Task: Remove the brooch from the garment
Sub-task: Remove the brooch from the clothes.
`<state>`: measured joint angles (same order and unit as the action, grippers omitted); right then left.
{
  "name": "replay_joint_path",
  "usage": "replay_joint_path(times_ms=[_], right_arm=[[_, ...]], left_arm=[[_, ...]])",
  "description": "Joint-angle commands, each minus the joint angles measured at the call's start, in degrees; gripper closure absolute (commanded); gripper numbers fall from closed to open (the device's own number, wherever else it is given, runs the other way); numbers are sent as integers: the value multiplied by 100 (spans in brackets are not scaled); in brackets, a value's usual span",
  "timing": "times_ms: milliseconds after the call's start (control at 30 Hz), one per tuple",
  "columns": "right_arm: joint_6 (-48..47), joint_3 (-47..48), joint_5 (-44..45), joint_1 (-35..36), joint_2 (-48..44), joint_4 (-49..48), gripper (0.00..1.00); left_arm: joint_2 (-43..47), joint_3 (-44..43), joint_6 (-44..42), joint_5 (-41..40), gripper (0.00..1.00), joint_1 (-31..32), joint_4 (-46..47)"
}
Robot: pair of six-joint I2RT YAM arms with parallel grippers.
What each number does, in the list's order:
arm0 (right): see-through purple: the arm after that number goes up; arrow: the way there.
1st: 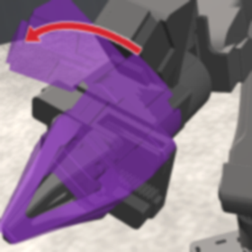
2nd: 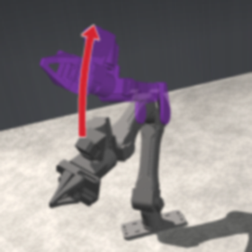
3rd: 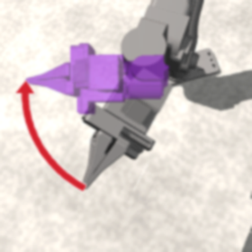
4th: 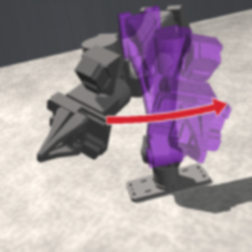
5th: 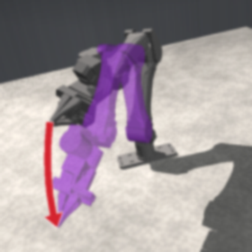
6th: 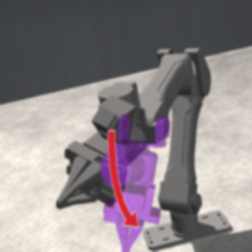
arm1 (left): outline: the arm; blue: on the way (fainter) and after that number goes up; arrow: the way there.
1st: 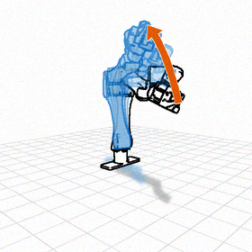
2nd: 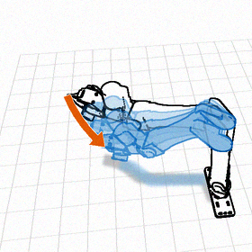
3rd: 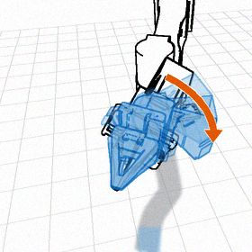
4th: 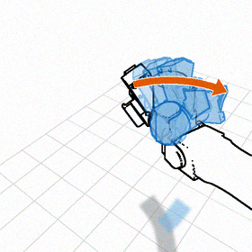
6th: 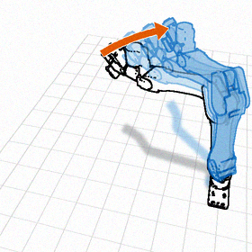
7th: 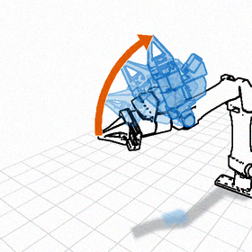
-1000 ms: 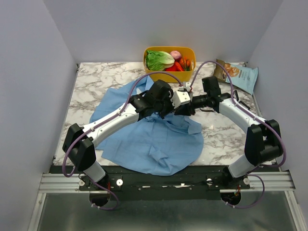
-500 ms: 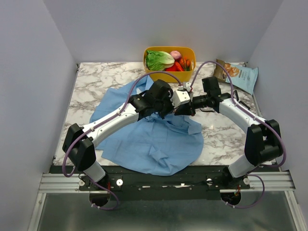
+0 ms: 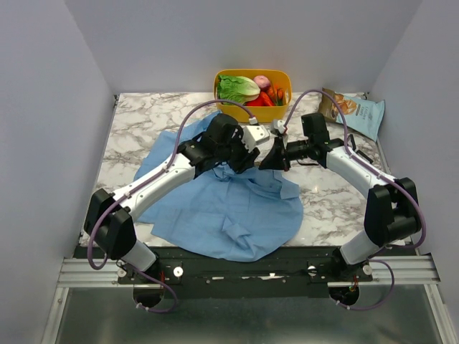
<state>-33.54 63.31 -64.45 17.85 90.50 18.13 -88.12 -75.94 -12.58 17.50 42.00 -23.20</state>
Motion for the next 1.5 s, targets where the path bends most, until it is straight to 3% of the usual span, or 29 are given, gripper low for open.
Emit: replay_joint_path(times_ms=[0,300,667,1067,1200,1467], right_arm=[[690,-169,-306,26,82,-836,99],[1438,-275,-235,26,170,-1505,99],[2044,-442,-358,17,91,-2217,99],[2027,-442,-270,26,143,-2226,99],[2036,-425,-279,26,135,-2226,99],[2123,-372,-393,26,64,-2235,99]], left_arm=[[383,377,177,228,44,-349,518],[594,1379,45,-115,44,-675,1458],[365,1644,133,-229,45,-824,2450],[646,1574,256,1615,50,-1527,2425],[638,1617,571,1809,50,-1695,2741],[-56,1416,669,888,55,-1607,2988]])
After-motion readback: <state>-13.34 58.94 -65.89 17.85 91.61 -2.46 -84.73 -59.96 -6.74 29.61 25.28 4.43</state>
